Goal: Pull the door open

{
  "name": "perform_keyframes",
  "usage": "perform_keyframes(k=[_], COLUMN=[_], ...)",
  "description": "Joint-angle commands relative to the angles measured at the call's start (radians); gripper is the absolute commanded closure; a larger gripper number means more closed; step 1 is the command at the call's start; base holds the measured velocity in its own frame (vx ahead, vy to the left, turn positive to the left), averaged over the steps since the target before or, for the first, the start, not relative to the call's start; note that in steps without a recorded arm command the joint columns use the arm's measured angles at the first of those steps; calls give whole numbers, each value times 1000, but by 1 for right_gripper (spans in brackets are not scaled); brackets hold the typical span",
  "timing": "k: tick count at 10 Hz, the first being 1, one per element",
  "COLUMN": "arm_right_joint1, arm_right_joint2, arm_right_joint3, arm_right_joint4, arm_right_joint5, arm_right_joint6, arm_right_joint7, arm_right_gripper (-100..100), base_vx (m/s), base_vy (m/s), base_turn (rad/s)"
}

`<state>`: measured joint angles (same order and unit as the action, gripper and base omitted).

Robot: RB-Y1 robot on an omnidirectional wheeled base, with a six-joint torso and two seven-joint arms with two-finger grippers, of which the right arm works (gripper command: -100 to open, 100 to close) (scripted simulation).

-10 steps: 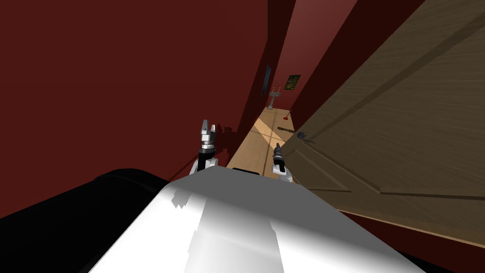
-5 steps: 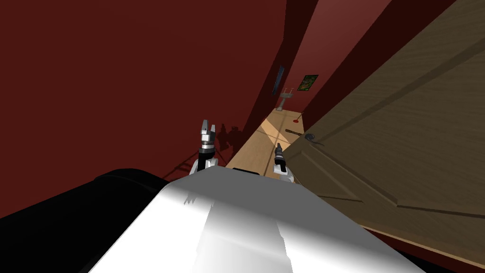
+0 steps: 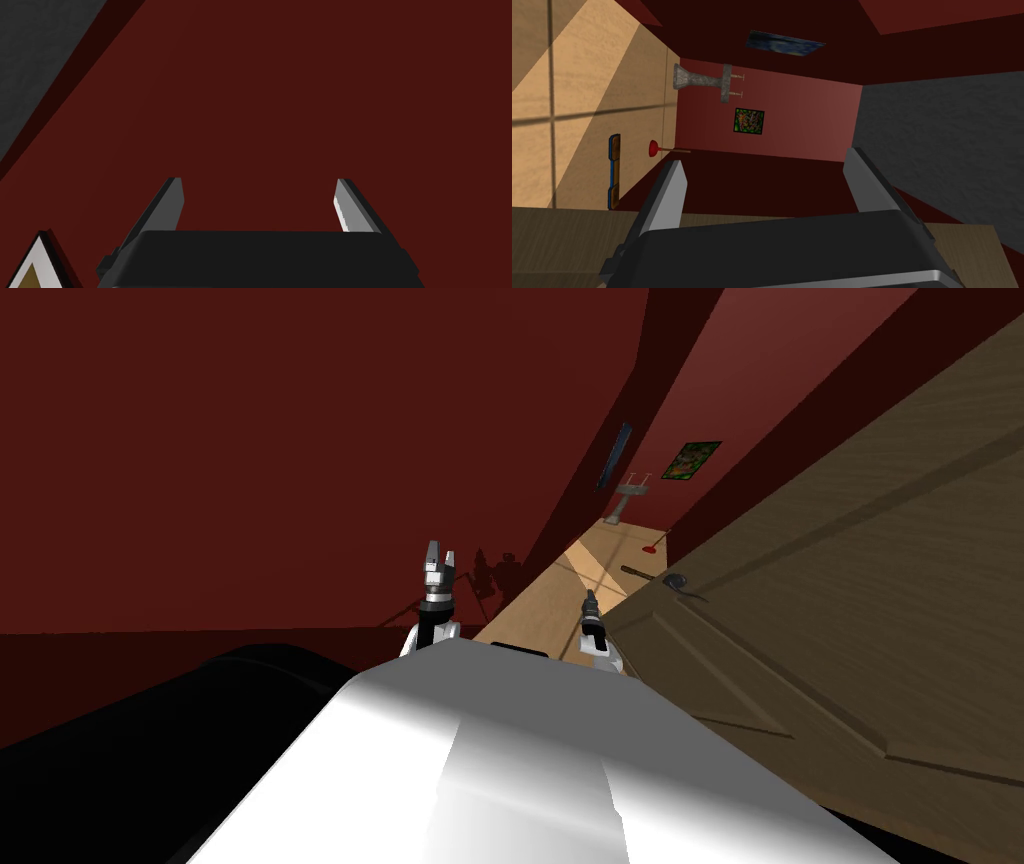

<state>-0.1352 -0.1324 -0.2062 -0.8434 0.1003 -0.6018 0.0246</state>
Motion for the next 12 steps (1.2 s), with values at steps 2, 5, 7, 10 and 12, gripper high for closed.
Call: perform_keyframes(k=[2, 5, 7, 10, 12], arm_right_joint1=[-14, -42, -59, -87, -102], arm_right_joint2=[-15, -34, -44, -54, -59], arm_right_joint3=[2, 5, 7, 10, 12], arm_right_joint4=[24, 70, 100, 146, 173], arm_right_joint5=[-10, -30, -42, -63, -75], arm_right_joint6=[-8, -24, -34, -49, -58], arm_right_joint7=[-4, -10, -15, -22, -26], arm_right_gripper=[-100, -100, -100, -100, -100], base_vx=[-171, -182, -115, 41, 160], base_vy=[20, 28, 38, 2, -11], base_turn=[280, 198, 81, -121, -276])
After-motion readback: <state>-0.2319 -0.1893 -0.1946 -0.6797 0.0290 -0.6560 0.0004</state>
